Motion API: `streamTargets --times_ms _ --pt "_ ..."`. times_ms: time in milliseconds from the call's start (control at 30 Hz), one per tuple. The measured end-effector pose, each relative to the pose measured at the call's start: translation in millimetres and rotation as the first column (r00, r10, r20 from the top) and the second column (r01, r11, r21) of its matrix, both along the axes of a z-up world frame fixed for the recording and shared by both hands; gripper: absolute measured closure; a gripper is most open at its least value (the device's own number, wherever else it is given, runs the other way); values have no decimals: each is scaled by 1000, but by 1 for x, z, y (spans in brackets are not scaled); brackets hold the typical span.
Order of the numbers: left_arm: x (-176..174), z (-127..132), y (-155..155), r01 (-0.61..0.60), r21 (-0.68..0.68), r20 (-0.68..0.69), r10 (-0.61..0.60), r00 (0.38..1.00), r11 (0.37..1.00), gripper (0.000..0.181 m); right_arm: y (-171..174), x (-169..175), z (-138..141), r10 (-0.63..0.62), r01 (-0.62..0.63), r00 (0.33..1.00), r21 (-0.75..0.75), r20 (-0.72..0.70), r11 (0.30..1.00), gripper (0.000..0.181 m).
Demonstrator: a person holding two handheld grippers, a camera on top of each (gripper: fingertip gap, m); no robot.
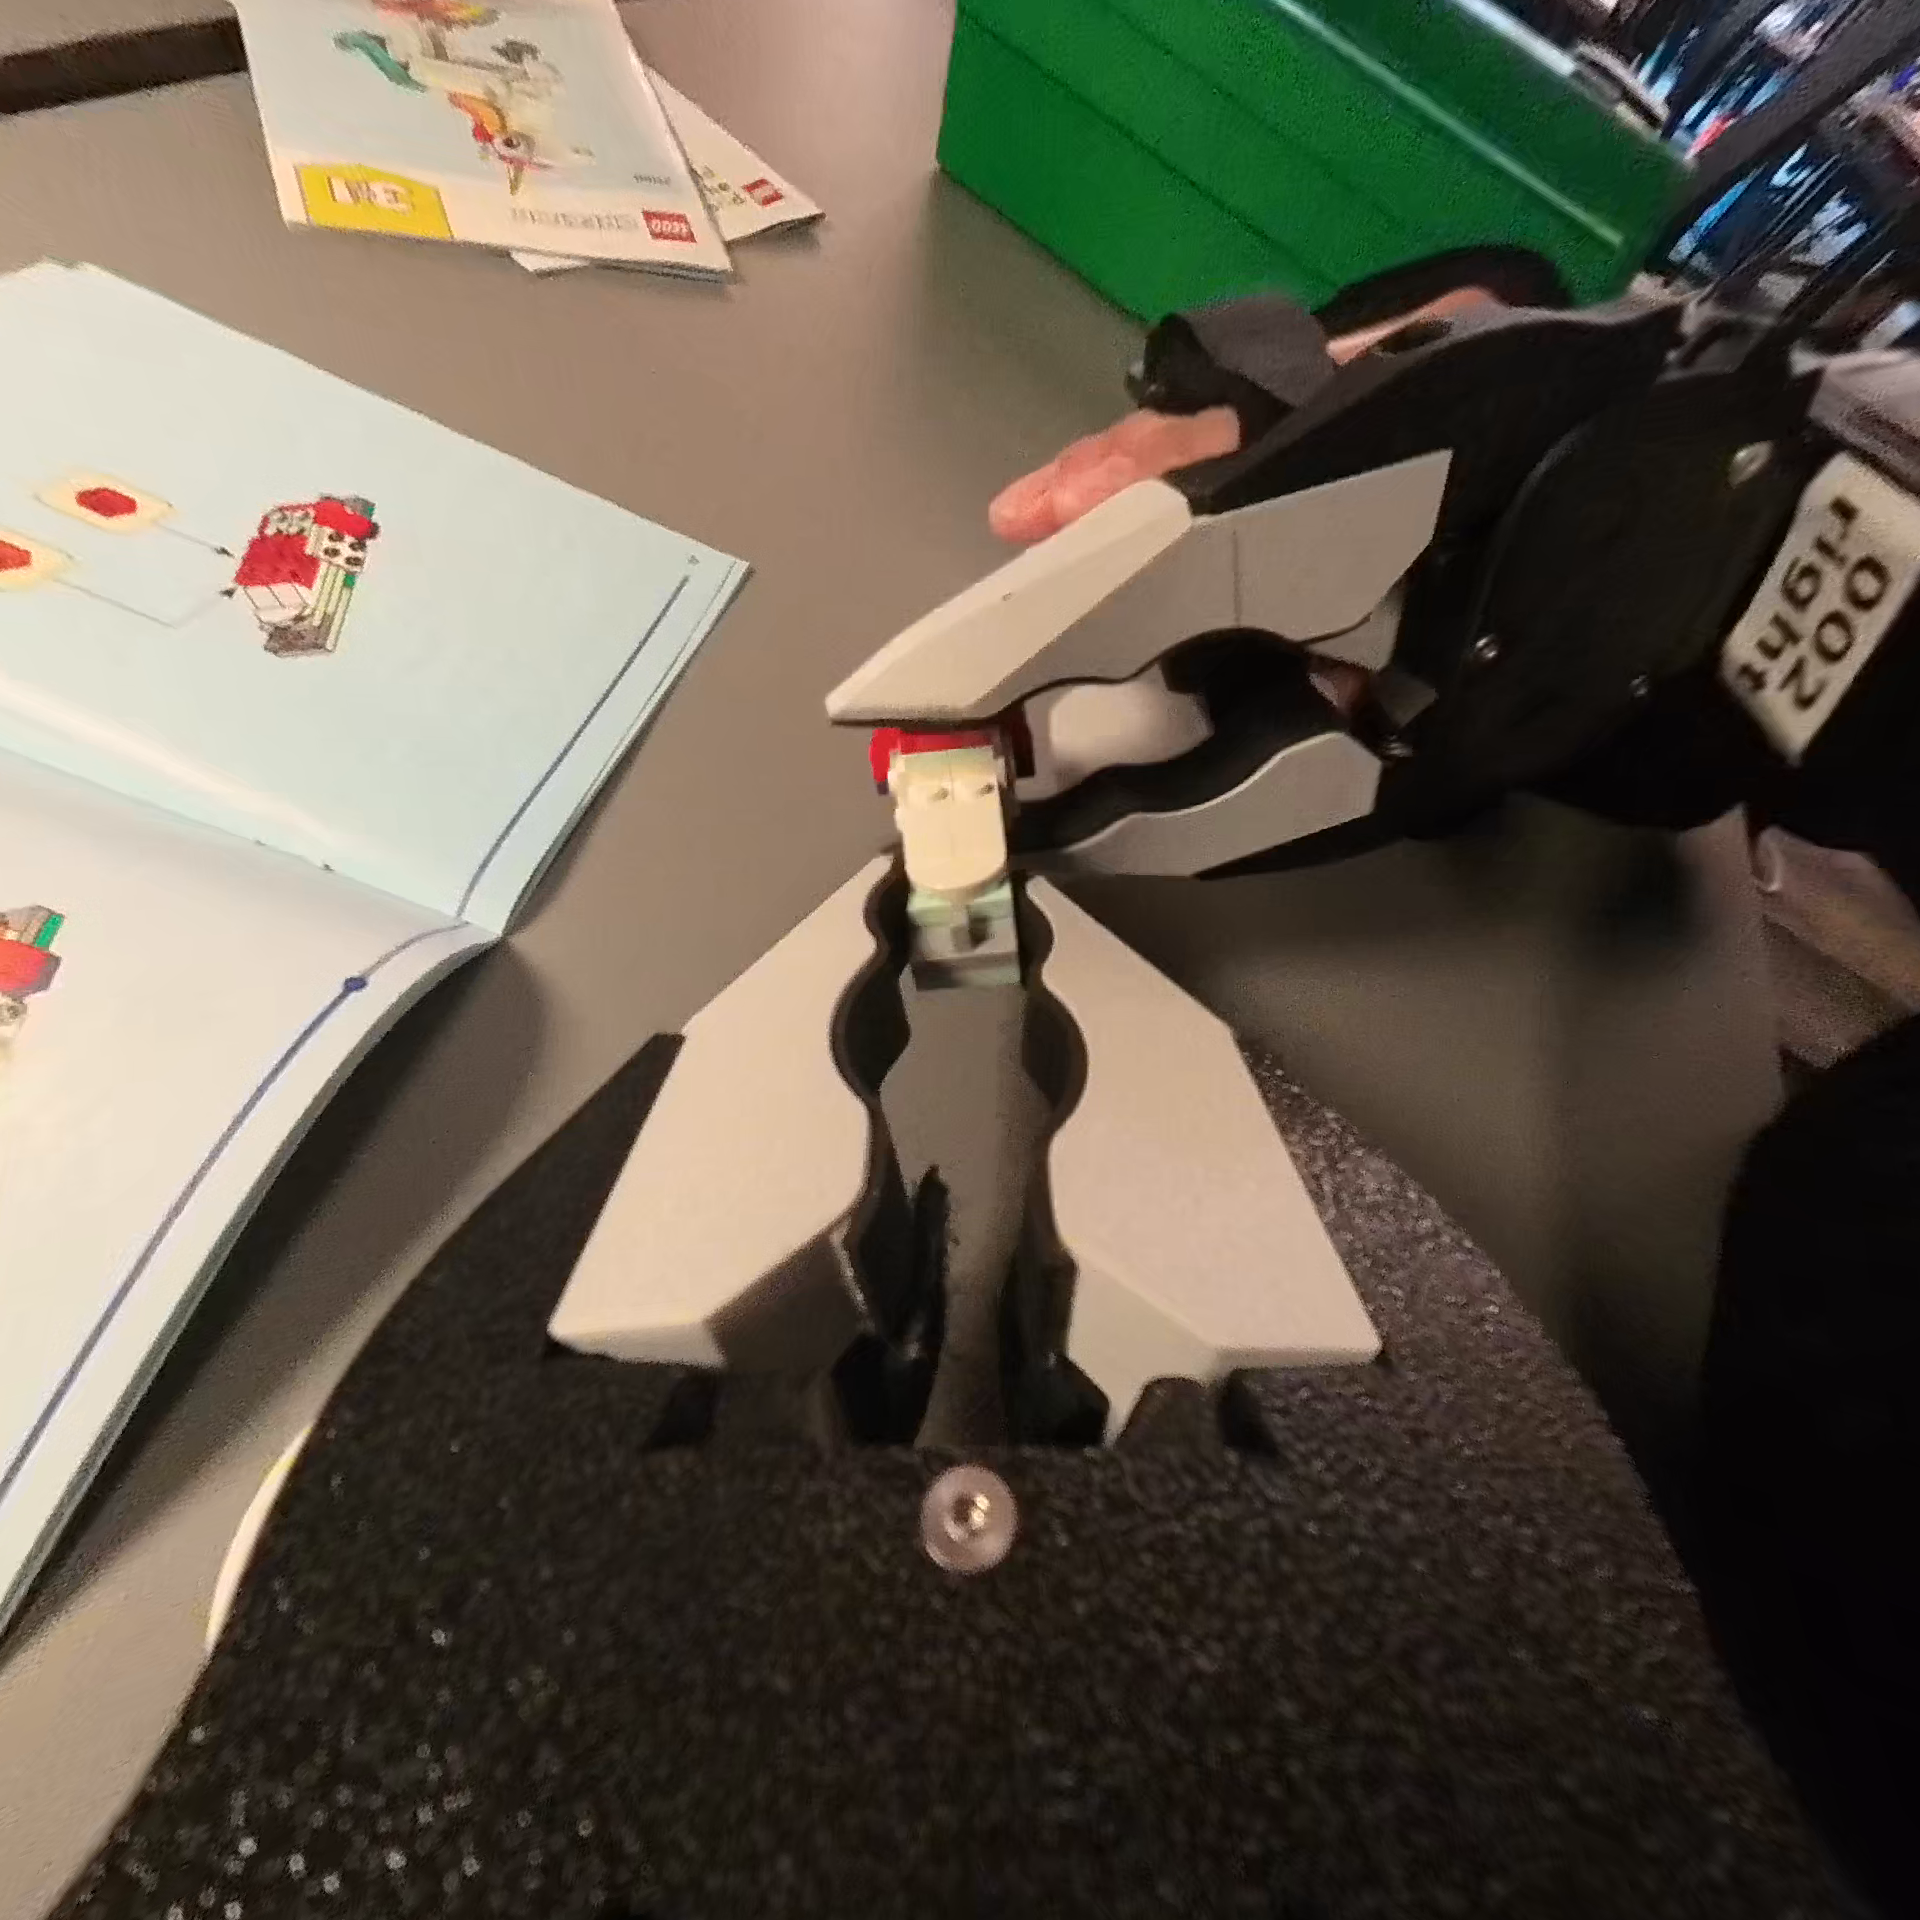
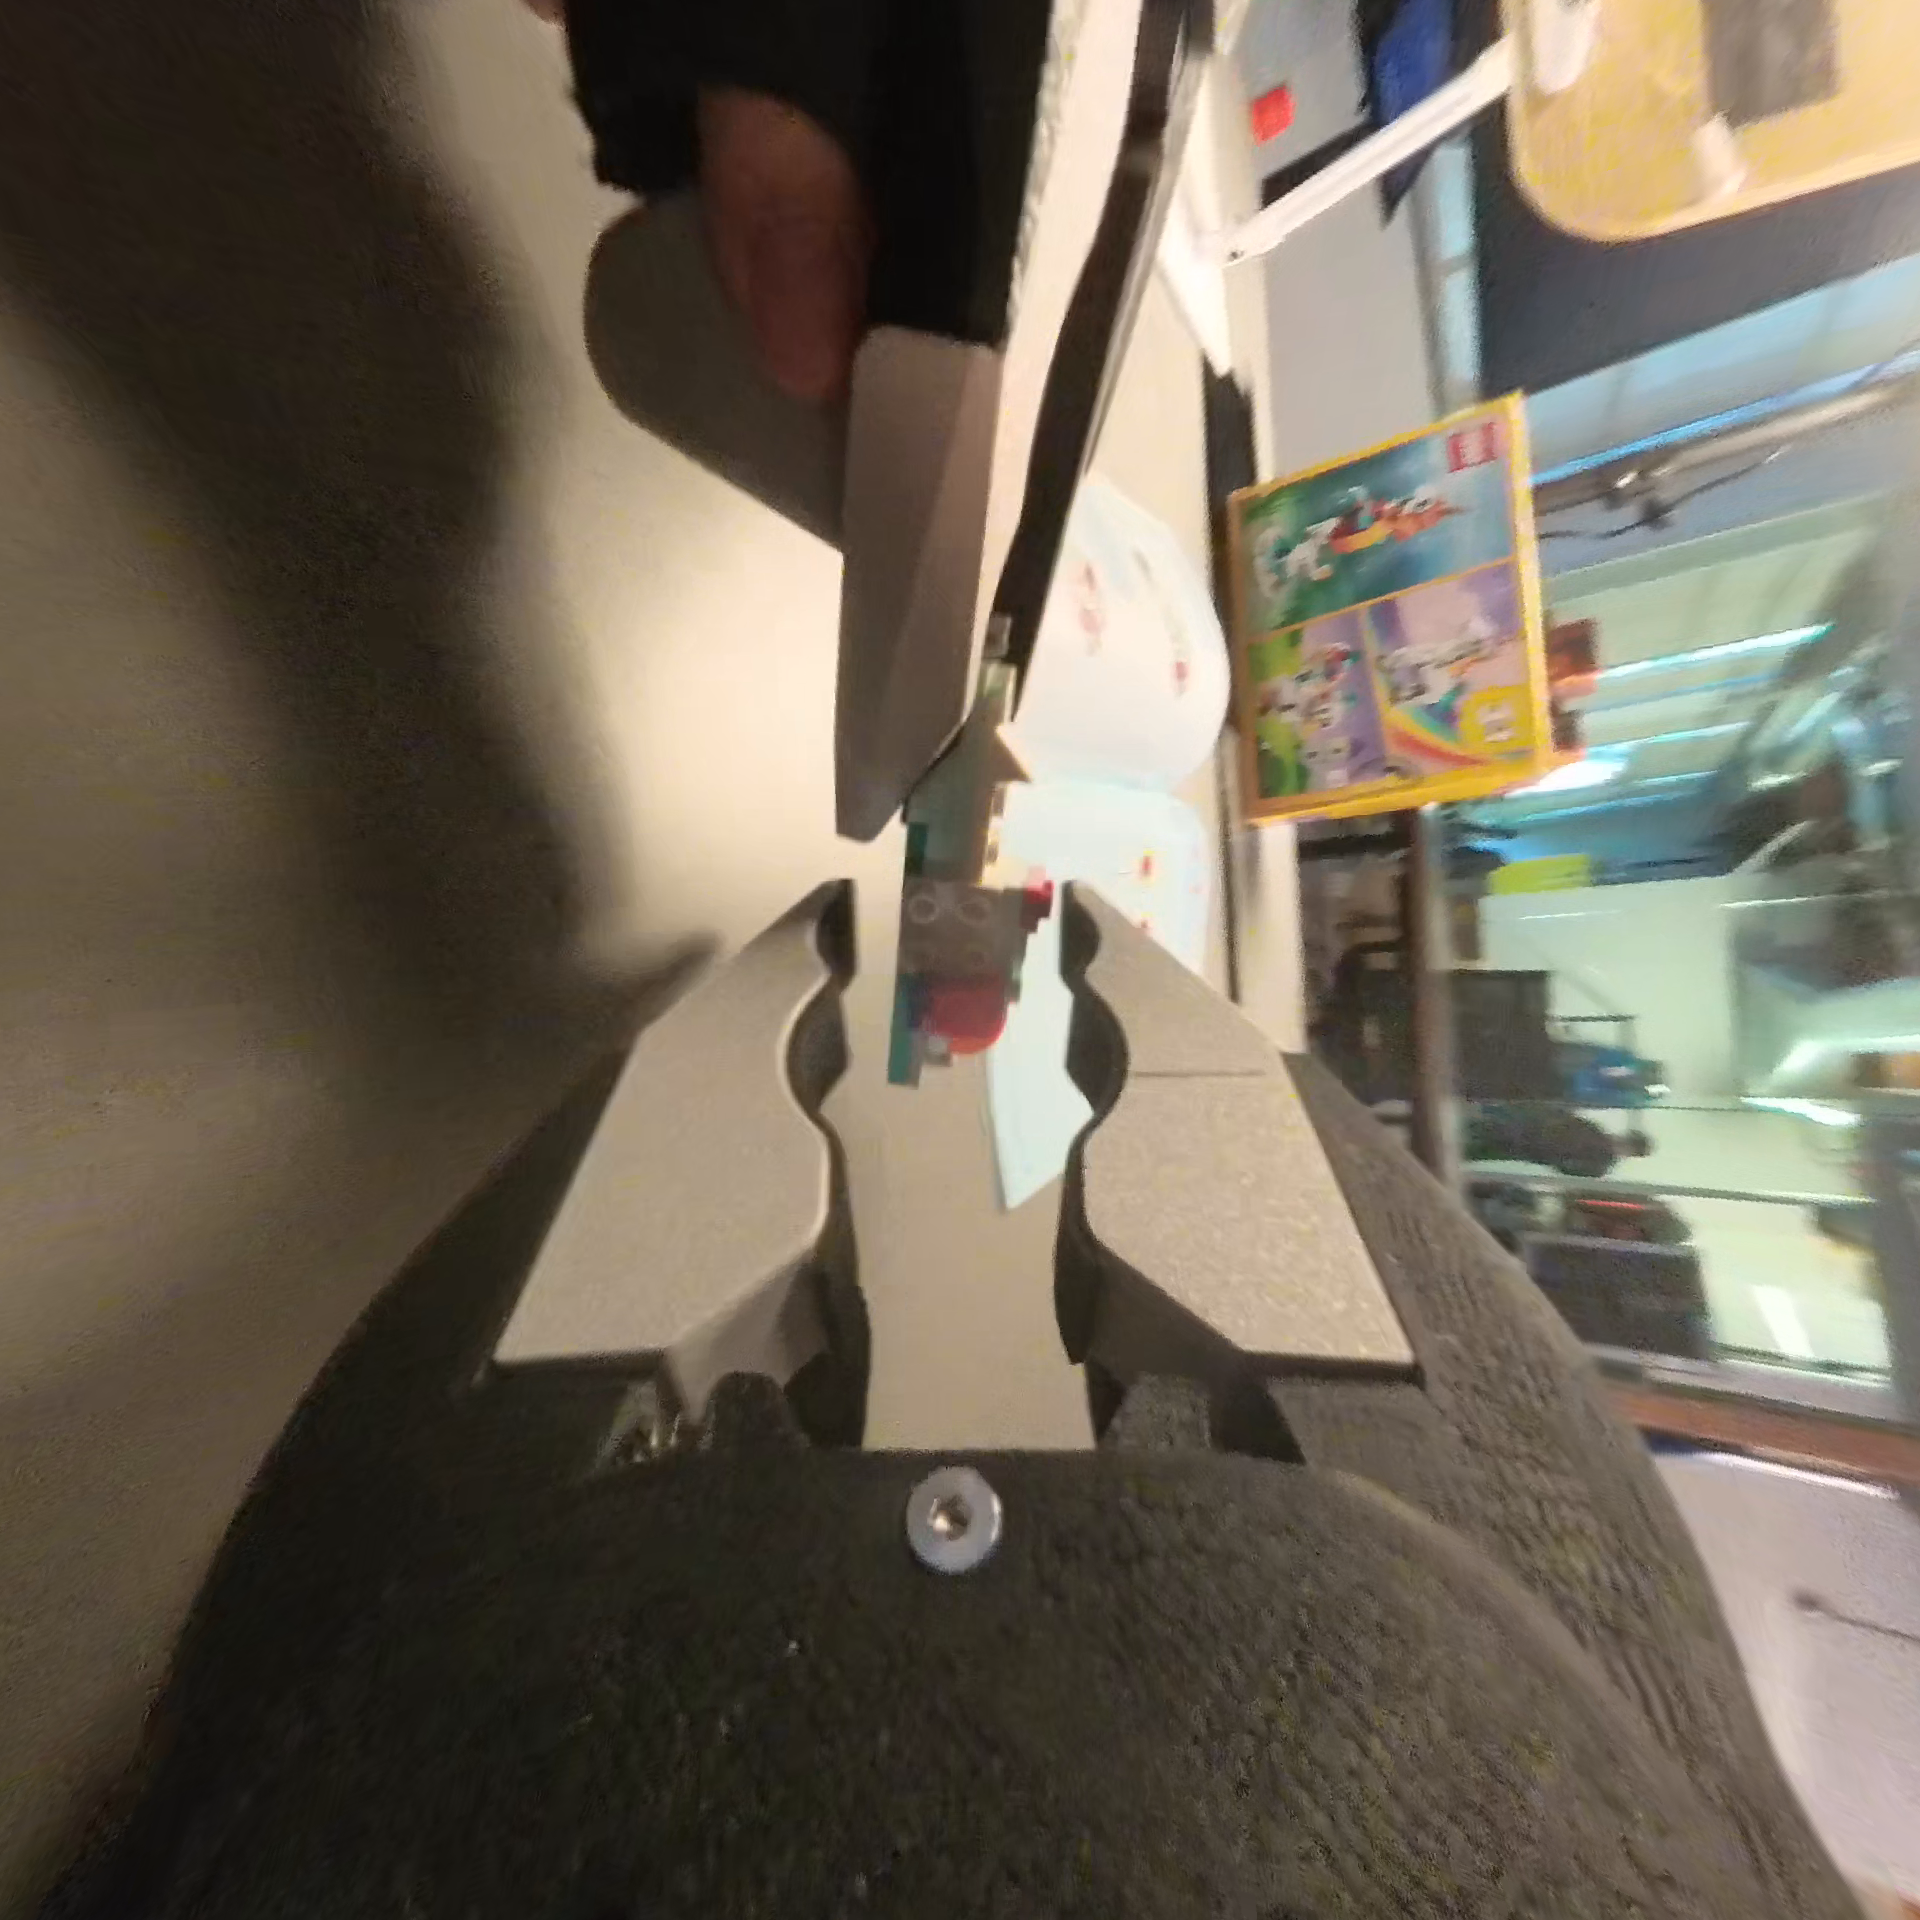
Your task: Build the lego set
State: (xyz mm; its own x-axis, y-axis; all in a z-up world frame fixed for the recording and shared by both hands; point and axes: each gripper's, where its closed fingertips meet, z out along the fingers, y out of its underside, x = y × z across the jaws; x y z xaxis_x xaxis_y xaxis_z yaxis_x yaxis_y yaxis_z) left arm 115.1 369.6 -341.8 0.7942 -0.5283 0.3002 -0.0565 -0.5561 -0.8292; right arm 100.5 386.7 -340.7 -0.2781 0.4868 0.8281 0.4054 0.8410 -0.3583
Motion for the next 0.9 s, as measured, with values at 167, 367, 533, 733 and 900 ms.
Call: streamTargets --times_ms 167,367,533,733,900 --pt "-3 -7 -2 23 22 -105 -20 994 999 166 -3 19 -9 14 -10 1000 -240 13 971 121" --pt "5 -20 -8 81 -7 -167 -81 983 997 166 16 41 37 -40 -105 962 -501 -271 859 120" --pt "8 -32 -12 127 -33 -272 -131 953 991 166 72 56 73 -310 -18 784 -518 -538 855 128" --pt "11 -35 -15 134 -56 -267 -145 953 989 166 98 57 89 -373 54 657 -452 -655 890 132" --pt "12 -31 -18 139 -69 -227 -151 962 988 154 109 50 88 -388 54 635 -462 -668 885 134"
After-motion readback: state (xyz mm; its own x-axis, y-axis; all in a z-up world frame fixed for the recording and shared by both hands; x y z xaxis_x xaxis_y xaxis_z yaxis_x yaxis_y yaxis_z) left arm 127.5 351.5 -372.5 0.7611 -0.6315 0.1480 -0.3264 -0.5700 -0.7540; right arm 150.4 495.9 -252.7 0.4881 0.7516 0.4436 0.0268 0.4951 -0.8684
